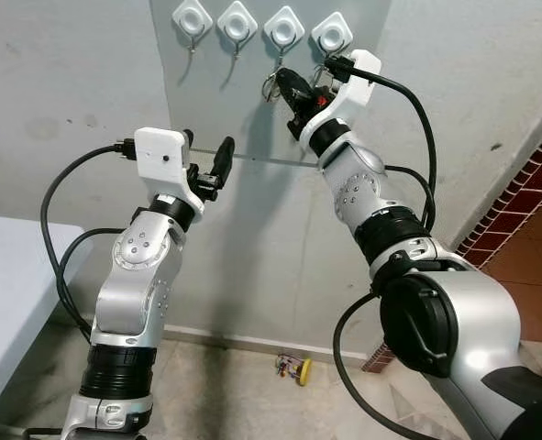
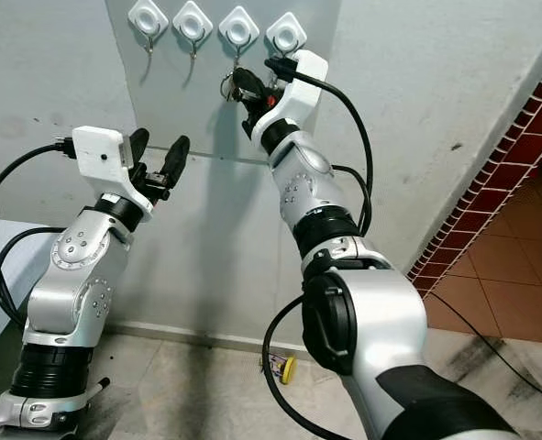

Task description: Hang keys on a hook

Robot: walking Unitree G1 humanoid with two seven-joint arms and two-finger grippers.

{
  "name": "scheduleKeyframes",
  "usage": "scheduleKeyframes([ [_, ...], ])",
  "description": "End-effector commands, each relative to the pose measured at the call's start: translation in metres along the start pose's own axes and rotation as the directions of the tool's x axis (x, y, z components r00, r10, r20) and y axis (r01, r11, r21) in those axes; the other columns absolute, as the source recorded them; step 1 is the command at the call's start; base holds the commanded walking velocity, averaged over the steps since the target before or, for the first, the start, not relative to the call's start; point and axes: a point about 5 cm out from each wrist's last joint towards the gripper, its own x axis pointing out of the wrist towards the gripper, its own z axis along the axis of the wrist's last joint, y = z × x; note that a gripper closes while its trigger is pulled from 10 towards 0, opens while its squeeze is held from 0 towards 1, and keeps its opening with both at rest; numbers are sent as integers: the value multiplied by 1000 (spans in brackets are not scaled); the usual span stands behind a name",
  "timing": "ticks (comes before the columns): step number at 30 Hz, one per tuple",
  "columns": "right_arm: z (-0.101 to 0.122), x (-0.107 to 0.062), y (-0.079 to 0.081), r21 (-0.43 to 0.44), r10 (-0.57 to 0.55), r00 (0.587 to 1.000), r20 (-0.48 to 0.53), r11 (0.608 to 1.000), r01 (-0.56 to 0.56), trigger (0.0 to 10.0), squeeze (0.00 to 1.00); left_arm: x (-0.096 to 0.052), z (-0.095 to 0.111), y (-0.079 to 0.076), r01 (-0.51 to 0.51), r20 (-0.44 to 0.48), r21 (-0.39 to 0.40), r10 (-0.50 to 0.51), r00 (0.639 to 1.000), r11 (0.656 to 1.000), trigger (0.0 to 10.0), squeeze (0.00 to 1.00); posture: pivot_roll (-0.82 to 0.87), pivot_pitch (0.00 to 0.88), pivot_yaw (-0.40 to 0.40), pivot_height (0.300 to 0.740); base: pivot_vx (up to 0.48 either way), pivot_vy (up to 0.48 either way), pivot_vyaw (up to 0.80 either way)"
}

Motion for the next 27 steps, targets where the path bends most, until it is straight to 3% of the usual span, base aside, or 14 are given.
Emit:
scheduleKeyframes([
  [1, 12, 5, 9, -12, 52, 998, 48, 999, -51, 10000, 0, 2, 6, -2, 6, 18, 14, -6, 1000, 1000, 10000, 0, -48, 39, -41, 740, 0, 0, 0],
  [6, 18, 8, 15, -12, 93, 992, 88, 996, -92, 10000, 0, 2, 6, -2, 3, 18, 16, -4, 1000, 1000, 10000, 0, -46, 38, -43, 740, 0, 0, 0],
  [8, 19, 9, 17, 28, 123, 989, 84, 992, -125, 10000, 0, 2, 6, -2, 2, 18, 16, -2, 1000, 1000, 10000, 0, -45, 38, -44, 740, 0, 0, 0],
  [10, 22, 10, 18, -1, 119, 988, 98, 993, -120, 10000, 0, 2, 6, -2, 1, 19, 16, -2, 1000, 1000, 10000, 0, -45, 38, -44, 740, 0, 0, 0],
  [19, 29, 12, 21, 14, 132, 982, 132, 991, -135, 10000, 0, 2, 6, -2, -2, 18, 15, 1, 1000, 1000, 10000, 0, -45, 38, -46, 740, 0, 0, 0],
  [27, 44, 10, 9, 15, 56, 979, 194, 998, -60, 10000, 0, 1, 5, -3, -4, 18, 11, 3, 1000, 1000, 10000, 0, -48, 39, -47, 740, 0, 0, 0],
])
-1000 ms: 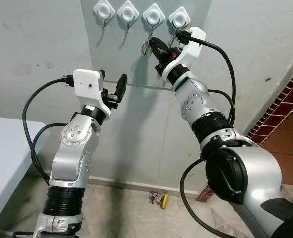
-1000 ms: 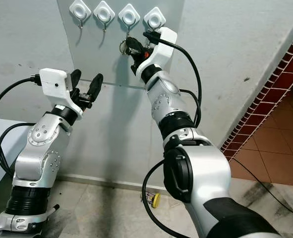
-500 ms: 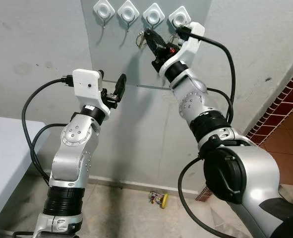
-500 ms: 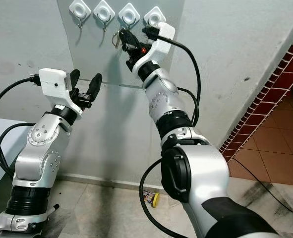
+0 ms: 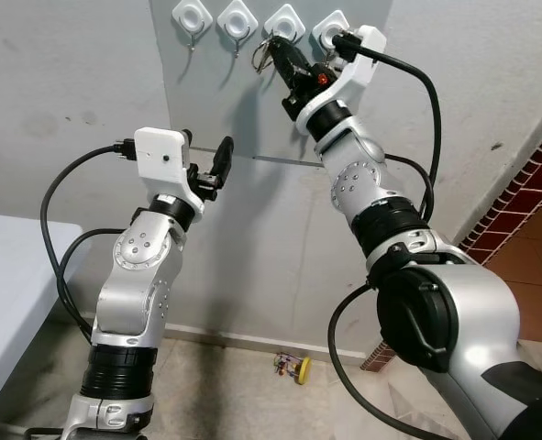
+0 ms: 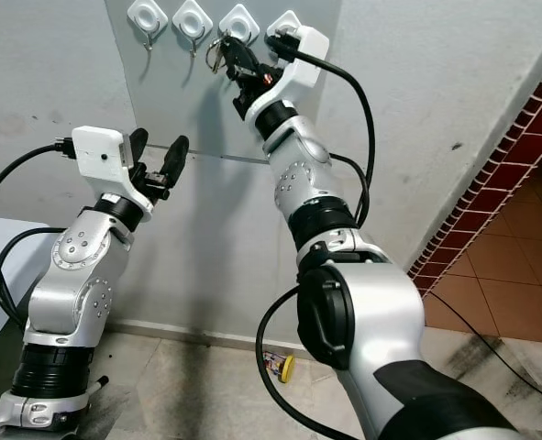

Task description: Hang keys on a hook

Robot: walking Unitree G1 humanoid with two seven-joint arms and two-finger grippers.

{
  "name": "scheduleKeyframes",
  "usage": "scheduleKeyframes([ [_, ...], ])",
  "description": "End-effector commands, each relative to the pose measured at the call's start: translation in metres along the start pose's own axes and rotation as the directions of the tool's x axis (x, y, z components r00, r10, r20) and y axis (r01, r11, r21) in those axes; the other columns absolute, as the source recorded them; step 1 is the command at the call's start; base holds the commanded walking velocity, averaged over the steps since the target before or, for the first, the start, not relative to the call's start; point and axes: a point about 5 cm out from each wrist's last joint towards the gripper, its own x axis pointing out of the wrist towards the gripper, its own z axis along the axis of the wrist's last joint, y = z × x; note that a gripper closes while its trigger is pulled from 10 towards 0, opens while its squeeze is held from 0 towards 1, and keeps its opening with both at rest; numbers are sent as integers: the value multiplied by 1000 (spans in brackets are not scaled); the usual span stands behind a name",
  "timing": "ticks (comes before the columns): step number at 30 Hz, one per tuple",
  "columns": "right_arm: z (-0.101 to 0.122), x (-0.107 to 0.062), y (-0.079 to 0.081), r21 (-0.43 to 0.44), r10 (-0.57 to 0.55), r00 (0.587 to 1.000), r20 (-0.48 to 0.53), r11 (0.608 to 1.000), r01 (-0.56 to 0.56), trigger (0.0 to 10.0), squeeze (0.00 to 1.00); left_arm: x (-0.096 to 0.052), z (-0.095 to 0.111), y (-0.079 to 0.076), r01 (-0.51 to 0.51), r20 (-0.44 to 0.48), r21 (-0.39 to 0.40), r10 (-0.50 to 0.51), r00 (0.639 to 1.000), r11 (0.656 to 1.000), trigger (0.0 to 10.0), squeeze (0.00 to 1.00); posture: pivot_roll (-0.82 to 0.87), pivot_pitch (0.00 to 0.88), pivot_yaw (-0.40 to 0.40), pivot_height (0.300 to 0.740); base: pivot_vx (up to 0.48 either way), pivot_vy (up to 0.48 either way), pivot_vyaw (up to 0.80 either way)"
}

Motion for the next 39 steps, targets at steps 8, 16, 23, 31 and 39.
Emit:
scheduleKeyframes([
  [8, 16, -3, -11, -13, -30, 998, 56, 999, 31, 10000, 0, 1, 5, -3, 7, 13, 11, -7, 1000, 1000, 10000, 0, -52, 42, -44, 740, 0, 0, 0],
  [16, 2, -11, -15, -58, 10, 1000, -18, 998, -11, 10000, 0, 2, 5, -3, 11, 13, 12, -11, 1000, 1000, 10000, 0, -58, 44, -38, 740, 0, 0, 0],
  [23, 1, -8, -8, -20, 54, 999, -9, 998, -54, 10000, 0, 2, 4, -4, 13, 11, 12, -13, 1000, 1000, 10000, 0, -59, 43, -37, 740, 0, 0, 0],
  [31, 2, -2, 3, 25, 113, 994, 1, 993, -113, 10000, 0, 2, 4, -3, 8, 13, 14, -8, 1000, 1000, 10000, 0, -52, 39, -43, 740, 0, 0, 0],
  [39, 7, 6, 15, 68, 160, 987, 26, 985, -162, 10000, 0, 2, 5, -3, 6, 16, 14, -6, 1000, 1000, 10000, 0, -50, 40, -46, 740, 0, 0, 0],
])
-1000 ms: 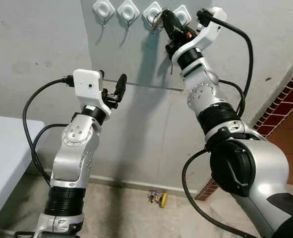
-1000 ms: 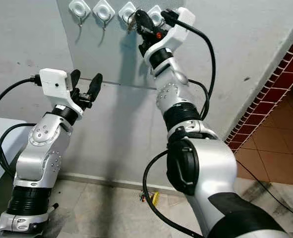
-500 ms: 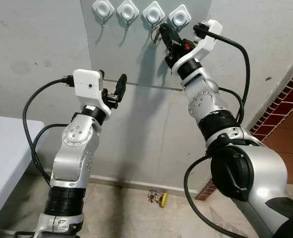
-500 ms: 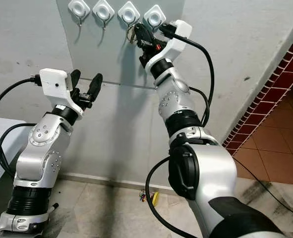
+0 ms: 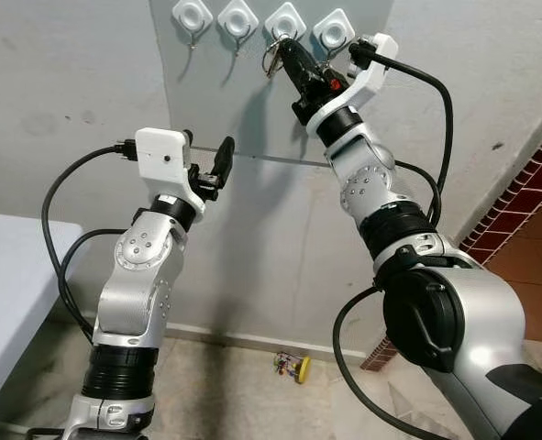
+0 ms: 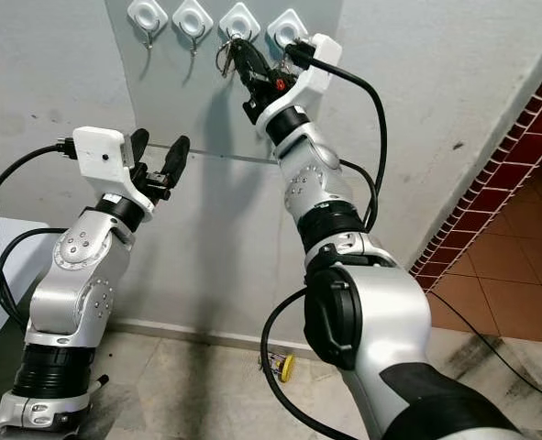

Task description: Hang keys on a hook

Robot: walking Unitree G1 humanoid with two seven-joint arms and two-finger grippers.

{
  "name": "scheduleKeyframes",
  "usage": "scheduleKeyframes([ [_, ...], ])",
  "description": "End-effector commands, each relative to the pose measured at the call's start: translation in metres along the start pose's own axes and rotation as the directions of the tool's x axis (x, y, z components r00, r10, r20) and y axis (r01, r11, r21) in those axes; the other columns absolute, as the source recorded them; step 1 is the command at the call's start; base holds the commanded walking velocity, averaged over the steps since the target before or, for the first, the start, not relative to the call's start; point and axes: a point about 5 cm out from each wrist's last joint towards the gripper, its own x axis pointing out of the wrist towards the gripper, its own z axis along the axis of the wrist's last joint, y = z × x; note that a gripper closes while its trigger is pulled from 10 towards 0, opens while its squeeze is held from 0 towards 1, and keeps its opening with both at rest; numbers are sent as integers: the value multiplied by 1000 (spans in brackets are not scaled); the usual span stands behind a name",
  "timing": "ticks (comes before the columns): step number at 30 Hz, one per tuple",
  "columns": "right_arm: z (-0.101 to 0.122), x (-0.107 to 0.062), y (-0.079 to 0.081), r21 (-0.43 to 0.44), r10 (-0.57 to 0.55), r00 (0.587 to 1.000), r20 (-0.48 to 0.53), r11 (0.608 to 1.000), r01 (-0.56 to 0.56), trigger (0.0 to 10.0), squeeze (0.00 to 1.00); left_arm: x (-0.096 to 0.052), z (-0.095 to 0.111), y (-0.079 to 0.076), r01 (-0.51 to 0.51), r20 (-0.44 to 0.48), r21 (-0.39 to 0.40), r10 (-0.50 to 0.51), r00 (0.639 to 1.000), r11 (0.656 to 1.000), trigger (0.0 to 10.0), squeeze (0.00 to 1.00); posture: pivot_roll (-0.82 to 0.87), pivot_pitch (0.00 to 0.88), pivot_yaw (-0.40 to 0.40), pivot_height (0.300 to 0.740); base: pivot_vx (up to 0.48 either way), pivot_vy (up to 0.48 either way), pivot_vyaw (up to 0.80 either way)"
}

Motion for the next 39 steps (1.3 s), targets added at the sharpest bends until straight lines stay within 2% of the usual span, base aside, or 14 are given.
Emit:
scheduleKeyframes([
  [1, 13, 10, 10, -5, 48, 998, 40, 999, -48, 10000, 0, 2, 5, -2, 8, 15, 14, -8, 1000, 1000, 10000, 0, -50, 40, -46, 740, 0, 0, 0],
  [13, 20, 15, 13, 5, 27, 998, 51, 1000, -28, 10000, 0, 1, 5, -3, 2, 16, 13, -3, 1000, 1000, 10000, 0, -46, 48, -54, 740, 0, 0, 0],
  [28, 13, 8, -1, -12, -81, 997, 20, 997, 81, 10000, 0, -1, 5, -2, -5, 15, 14, 4, 1000, 1000, 10000, 0, -44, 55, -53, 740, 0, 0, 0],
  [34, 13, 7, -1, -13, -85, 996, 19, 996, 85, 10000, 0, -1, 5, -2, -5, 15, 14, 5, 1000, 1000, 10000, 0, -44, 55, -53, 740, 0, 0, 0],
  [39, 13, 2, -8, -15, -102, 994, 25, 995, 102, 10000, 0, -2, 4, -1, -2, 10, 15, 2, 1000, 1000, 10000, 0, -50, 60, -47, 740, 0, 0, 0],
])
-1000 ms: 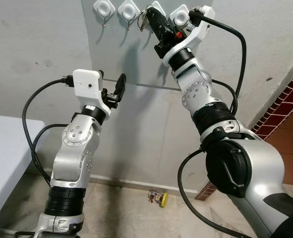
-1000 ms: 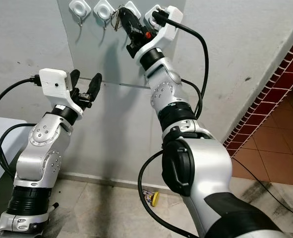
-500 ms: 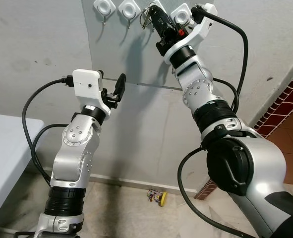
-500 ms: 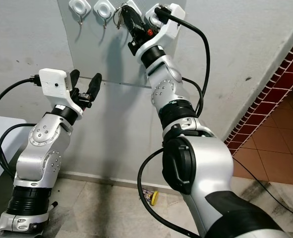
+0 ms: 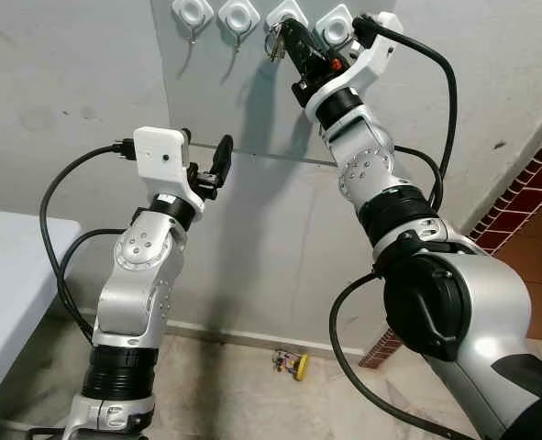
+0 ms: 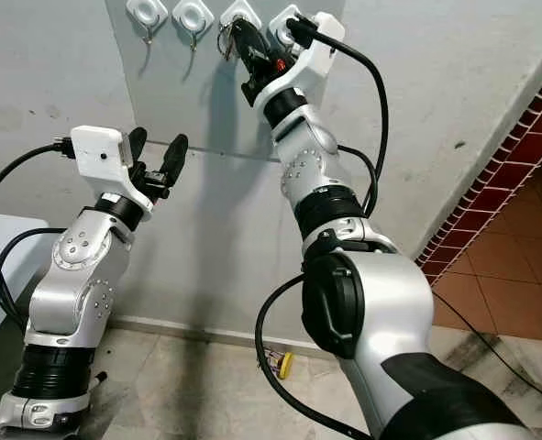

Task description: Hang keys on a hook

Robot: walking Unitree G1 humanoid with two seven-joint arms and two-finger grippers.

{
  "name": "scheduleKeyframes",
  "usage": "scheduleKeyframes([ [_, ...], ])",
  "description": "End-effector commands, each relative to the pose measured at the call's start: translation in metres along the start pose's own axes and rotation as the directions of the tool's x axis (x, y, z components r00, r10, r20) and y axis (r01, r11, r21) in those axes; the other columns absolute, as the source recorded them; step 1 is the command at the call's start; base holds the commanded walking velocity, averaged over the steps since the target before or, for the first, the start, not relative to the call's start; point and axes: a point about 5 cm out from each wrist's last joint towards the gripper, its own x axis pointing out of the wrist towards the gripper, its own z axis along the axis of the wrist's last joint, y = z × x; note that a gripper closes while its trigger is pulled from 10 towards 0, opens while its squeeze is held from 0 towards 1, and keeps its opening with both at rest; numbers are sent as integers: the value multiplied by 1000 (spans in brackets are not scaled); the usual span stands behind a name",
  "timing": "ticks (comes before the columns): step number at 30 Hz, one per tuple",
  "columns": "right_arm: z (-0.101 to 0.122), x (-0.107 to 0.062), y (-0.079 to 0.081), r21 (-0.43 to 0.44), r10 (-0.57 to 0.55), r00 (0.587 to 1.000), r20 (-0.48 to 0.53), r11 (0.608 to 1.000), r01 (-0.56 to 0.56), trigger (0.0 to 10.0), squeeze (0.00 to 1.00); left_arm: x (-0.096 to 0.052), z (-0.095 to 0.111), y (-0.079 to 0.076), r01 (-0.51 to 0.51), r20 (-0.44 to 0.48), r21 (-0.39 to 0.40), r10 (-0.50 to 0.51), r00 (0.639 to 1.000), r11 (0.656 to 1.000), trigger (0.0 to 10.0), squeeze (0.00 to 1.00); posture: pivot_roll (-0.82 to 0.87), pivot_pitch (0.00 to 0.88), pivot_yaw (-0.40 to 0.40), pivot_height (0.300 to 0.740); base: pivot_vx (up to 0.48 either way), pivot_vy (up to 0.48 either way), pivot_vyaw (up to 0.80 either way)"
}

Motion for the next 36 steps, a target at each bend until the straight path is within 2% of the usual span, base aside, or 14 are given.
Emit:
scheduleKeyframes([
  [1, 3, -2, -5, -9, -11, 1000, 7, 1000, 11, 10000, 0, -1, 3, -2, 8, 7, 14, -8, 1000, 1000, 10000, 0, -50, 60, -47, 740, 0, 0, 0],
  [4, 0, -9, -12, -22, -16, 1000, -5, 1000, 16, 10000, 0, 0, 3, -2, 13, 6, 14, -13, 1000, 1000, 10000, 0, -53, 60, -44, 740, 0, 0, 0],
  [25, -21, -25, -21, -70, 5, 996, -85, 997, -11, 10000, 0, 0, 3, -2, 15, 4, 19, -15, 1000, 1000, 10000, 0, -55, 55, -42, 740, 0, 0, 0],
  [26, -22, -25, -21, -68, 6, 996, -87, 998, -12, 10000, 173, 0, 3, -2, 15, 5, 19, -15, 1000, 1000, 10000, 0, -55, 55, -42, 740, 0, 0, 0],
  [27, -23, -27, -22, -70, 4, 996, -90, 998, -11, 10000, 576, 0, 3, -2, 14, 4, 20, -14, 1000, 1000, 10000, 0, -55, 55, -42, 740, 0, 0, 0],
  [29, -23, -27, -22, -72, 2, 996, -91, 997, -9, 10000, 576, 0, 3, -2, 13, 3, 20, -14, 1000, 1000, 10000, 0, -55, 55, -42, 740, 0, 0, 0],
  [30, -24, -28, -23, -57, 5, 996, -92, 998, -11, 10000, 1000, 0, 3, -1, 12, 5, 20, -12, 1000, 1000, 10000, 0, -55, 56, -41, 740, 0, 0, 0],
  [36, -25, -30, -25, -60, 5, 995, -96, 998, -11, 10000, 1000, 0, 4, -1, 10, 6, 21, -10, 1000, 1000, 10000, 0, -58, 60, -39, 740, 0, 0, 0],
])
